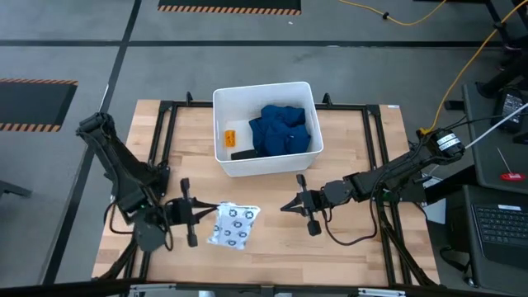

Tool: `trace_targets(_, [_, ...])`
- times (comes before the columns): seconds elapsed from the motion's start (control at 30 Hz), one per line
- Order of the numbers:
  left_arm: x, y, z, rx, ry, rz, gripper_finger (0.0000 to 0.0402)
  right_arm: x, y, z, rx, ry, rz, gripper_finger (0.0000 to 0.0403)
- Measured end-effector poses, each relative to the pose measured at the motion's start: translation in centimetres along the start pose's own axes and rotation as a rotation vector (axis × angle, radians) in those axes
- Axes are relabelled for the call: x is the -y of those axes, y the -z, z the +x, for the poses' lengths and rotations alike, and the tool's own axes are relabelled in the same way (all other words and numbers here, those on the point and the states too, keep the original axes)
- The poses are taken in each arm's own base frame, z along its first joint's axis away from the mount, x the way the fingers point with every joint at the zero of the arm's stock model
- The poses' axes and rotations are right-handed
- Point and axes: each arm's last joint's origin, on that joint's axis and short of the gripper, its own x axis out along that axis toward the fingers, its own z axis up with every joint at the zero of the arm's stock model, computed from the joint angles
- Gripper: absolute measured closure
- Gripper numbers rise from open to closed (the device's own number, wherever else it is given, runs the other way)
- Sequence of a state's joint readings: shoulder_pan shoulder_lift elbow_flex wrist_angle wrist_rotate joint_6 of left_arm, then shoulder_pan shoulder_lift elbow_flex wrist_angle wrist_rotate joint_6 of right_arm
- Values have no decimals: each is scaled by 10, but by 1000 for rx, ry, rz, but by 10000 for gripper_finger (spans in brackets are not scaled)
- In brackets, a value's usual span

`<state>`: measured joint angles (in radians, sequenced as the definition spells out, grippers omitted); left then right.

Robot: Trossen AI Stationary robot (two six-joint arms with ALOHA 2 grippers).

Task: Pick & place medical supplies in basket/bin
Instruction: Put the white mailer bag into the white bin

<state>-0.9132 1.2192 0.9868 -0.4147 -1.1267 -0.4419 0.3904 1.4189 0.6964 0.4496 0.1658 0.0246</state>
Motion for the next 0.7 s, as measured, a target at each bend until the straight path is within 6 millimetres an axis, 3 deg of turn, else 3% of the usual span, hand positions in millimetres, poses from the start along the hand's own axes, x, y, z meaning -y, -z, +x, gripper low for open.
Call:
trace_targets(0.4, [-58, -92, -8, 114, -158, 107, 400, 0, 0, 0, 2, 0, 0, 395])
trace_targets(0.7, [-111, -133, -1, 134, -231, 187, 400, 0, 0, 0, 3, 0, -7, 395])
